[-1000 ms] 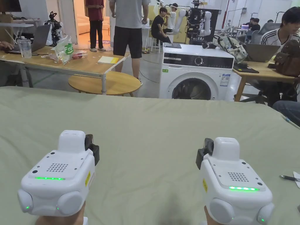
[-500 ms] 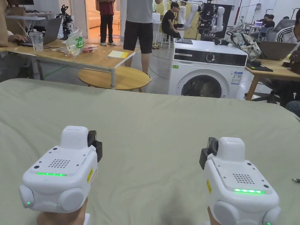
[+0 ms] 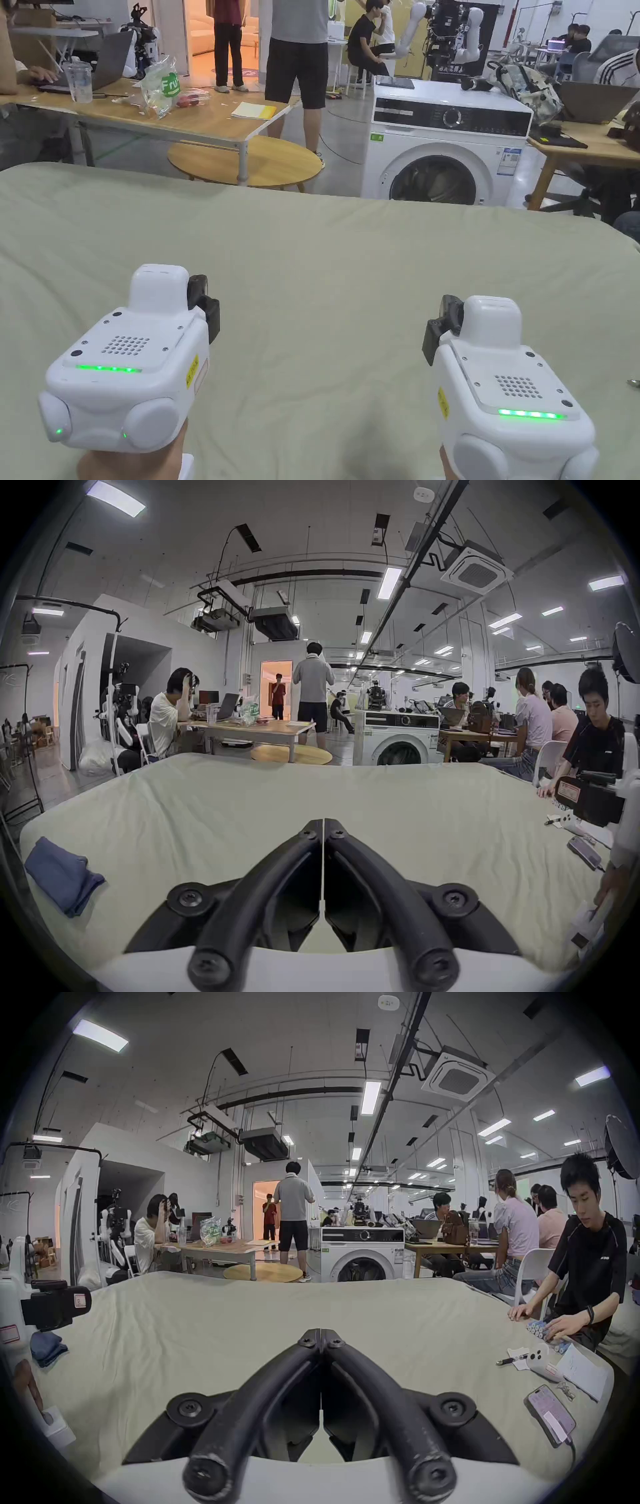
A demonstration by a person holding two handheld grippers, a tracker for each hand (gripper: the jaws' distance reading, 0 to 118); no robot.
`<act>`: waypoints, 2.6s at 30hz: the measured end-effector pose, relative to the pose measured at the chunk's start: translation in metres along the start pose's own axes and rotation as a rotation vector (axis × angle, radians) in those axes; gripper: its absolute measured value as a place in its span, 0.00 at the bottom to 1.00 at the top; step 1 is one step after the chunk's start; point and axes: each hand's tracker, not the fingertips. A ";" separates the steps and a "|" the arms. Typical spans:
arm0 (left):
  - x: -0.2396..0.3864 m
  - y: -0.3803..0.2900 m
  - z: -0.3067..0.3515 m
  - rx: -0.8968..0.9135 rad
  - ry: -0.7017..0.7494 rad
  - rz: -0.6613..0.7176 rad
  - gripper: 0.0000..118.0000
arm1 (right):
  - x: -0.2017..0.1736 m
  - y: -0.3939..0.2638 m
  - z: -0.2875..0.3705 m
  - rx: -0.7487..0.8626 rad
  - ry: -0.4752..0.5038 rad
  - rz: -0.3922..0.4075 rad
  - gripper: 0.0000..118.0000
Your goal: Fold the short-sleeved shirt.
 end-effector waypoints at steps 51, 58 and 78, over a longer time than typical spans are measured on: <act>-0.018 -0.003 -0.001 0.041 0.022 -0.030 0.70 | -0.003 0.016 -0.016 -0.043 -0.061 -0.077 0.80; -0.018 0.002 0.001 0.028 -0.018 -0.010 0.70 | -0.011 0.021 -0.013 -0.056 -0.130 -0.145 0.80; -0.010 -0.002 0.001 0.010 -0.001 -0.055 0.70 | -0.005 0.018 -0.020 -0.173 -0.062 -0.249 0.80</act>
